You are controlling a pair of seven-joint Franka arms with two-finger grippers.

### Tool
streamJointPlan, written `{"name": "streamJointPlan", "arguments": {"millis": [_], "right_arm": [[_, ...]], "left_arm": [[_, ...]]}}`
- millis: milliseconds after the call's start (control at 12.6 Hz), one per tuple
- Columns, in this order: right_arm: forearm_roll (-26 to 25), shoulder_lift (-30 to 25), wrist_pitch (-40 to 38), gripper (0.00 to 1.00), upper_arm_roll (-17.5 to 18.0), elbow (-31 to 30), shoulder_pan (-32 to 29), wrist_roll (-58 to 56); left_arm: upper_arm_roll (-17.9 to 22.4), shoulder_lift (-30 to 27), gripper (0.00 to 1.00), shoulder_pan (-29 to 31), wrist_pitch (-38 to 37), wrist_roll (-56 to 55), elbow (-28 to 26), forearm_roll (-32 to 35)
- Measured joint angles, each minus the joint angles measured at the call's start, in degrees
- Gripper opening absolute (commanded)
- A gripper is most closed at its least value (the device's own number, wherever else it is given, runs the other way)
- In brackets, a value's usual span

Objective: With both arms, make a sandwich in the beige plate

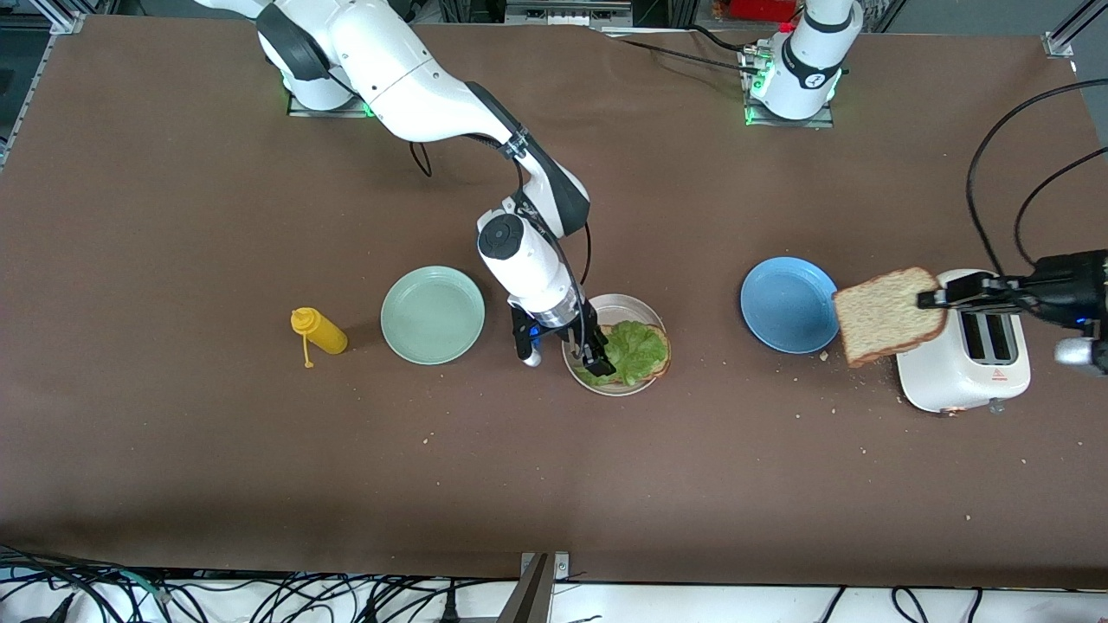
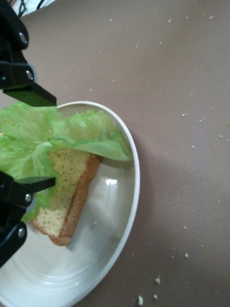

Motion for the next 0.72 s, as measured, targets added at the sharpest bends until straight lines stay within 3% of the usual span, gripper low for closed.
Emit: {"name": "streamJointPlan", "arguments": {"millis": [398, 557, 716], "right_arm": [[-0.18, -0.66, -3.25, 0.97, -1.89, 1.63, 0.03, 0.01], [-0.29, -3.14, -10.48, 0.98, -4.4, 2.53, -0.14, -0.02], [-0.47, -7.26, -18.9, 0.98, -6.12, 2.88, -0.95, -1.51]], "left_arm": [[-1.79, 11.29, 0.0, -6.9, 0.06, 0.12, -0.98, -16.33], [-2.16, 16.33, 0.0, -8.84, 0.16, 2.49, -1.04, -23.67], [-2.57, 20.46, 0.0, -10.56, 1.08, 6.45, -0.96, -26.77]]}}
